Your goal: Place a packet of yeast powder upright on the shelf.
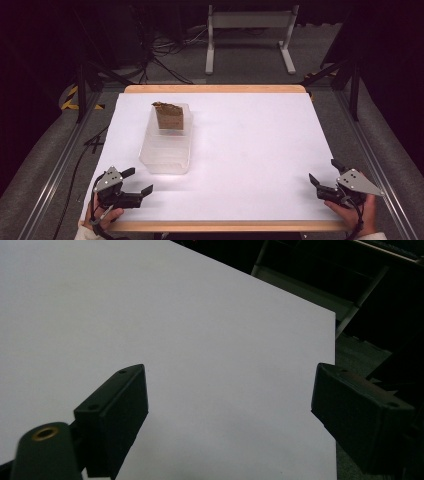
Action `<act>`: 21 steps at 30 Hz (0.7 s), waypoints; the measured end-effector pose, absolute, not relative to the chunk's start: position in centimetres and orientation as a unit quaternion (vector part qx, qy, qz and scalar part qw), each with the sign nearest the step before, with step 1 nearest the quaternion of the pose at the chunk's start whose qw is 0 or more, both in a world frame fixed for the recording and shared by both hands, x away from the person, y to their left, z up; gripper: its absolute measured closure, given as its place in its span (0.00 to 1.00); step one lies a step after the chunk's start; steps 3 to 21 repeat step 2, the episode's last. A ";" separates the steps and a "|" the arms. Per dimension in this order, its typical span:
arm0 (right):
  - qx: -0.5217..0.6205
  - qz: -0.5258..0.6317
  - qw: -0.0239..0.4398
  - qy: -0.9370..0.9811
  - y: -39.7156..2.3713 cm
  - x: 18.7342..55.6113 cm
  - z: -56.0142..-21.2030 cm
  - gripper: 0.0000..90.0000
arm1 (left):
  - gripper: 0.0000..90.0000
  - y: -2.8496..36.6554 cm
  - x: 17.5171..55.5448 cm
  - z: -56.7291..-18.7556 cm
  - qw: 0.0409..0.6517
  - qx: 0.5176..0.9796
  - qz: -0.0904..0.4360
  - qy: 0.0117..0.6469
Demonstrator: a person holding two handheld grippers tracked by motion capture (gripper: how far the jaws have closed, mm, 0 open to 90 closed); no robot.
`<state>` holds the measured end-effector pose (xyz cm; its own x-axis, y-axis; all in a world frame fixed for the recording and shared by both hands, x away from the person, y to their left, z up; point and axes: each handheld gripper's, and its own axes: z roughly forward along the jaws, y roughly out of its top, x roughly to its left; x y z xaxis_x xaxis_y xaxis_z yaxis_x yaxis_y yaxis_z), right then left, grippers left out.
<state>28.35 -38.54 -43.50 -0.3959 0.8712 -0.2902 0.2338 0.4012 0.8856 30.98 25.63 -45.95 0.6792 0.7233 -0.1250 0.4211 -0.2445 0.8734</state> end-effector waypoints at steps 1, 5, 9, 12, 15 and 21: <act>0.378 0.397 0.399 0.735 -38.5 28.3 -43.5 0.17 | 0.07 25.6 31.0 -46.0 0.491 0.773 0.153 0.371; 0.378 0.397 0.399 0.735 -38.6 28.4 -43.5 0.17 | 0.07 25.6 31.0 -46.0 0.491 0.774 0.152 0.371; 0.378 0.397 0.399 0.735 -38.6 28.4 -43.5 0.17 | 0.07 25.6 31.0 -46.0 0.491 0.774 0.152 0.371; 0.378 0.397 0.399 0.735 -38.6 28.4 -43.5 0.17 | 0.07 25.6 31.0 -46.0 0.491 0.774 0.152 0.371; 0.378 0.397 0.399 0.735 -38.6 28.4 -43.5 0.17 | 0.07 25.6 31.0 -46.0 0.491 0.774 0.152 0.371; 0.378 0.397 0.399 0.735 -38.6 28.4 -43.5 0.17 | 0.07 25.6 31.0 -46.0 0.491 0.774 0.152 0.371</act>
